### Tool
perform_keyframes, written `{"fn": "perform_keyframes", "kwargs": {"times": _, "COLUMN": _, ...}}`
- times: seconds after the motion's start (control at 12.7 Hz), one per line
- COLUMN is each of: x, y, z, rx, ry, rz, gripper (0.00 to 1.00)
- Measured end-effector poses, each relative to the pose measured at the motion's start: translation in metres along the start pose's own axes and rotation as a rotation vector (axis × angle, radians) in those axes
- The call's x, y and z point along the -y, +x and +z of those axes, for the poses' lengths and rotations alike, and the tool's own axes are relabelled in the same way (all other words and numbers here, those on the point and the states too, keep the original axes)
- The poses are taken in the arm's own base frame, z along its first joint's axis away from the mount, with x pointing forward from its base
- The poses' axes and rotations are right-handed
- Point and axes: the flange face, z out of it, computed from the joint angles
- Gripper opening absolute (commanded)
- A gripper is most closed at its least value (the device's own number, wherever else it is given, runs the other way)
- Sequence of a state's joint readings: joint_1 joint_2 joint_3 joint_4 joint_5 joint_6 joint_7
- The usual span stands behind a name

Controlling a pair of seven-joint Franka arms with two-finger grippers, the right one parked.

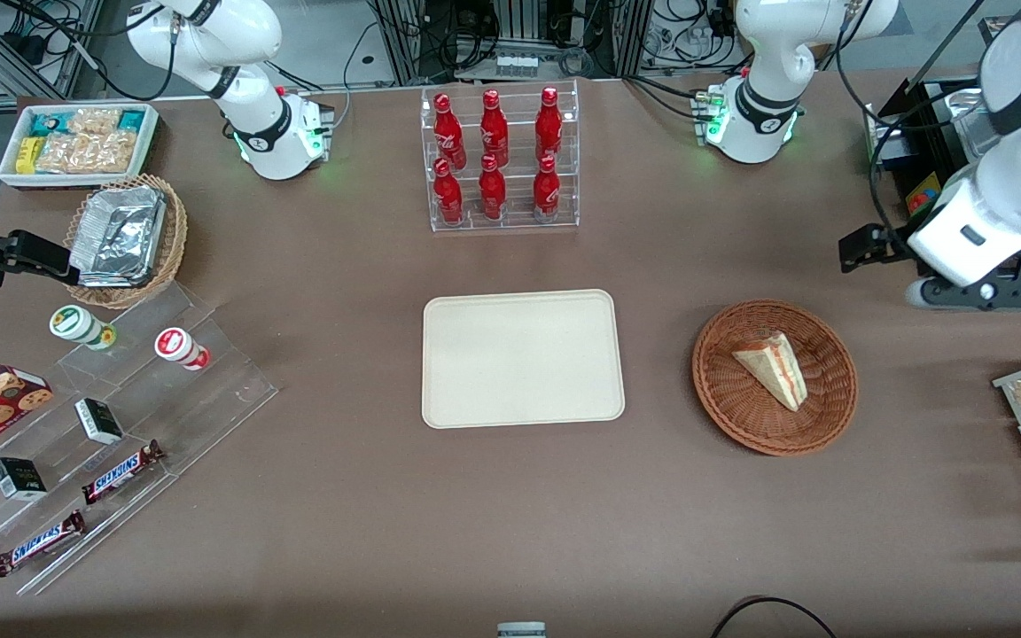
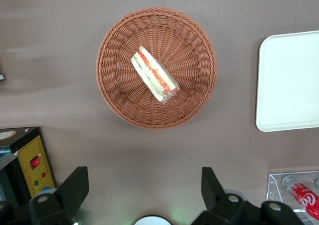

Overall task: Place sandwich from basket to tray
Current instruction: 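Move the left gripper down over the wrapped sandwich in the wicker basket, then lower the open left gripper around the sandwich and close it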

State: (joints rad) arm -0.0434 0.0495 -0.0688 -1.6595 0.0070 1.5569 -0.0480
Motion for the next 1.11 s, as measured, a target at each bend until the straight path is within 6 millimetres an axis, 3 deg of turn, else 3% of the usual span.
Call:
{"fn": "perform_keyframes", "kwargs": {"times": 0.55, "x": -0.002, "y": 0.019, "z": 0.101, "rx": -0.051, "ry": -0.004, "rz": 0.002, "gripper": 1.0}}
{"fn": "perform_keyframes", "kwargs": {"times": 1.11, "x": -0.003, "y": 0.013, "z": 0.189, "rx": -0.17, "ry": -0.02, "rz": -0.104, "gripper": 1.0}}
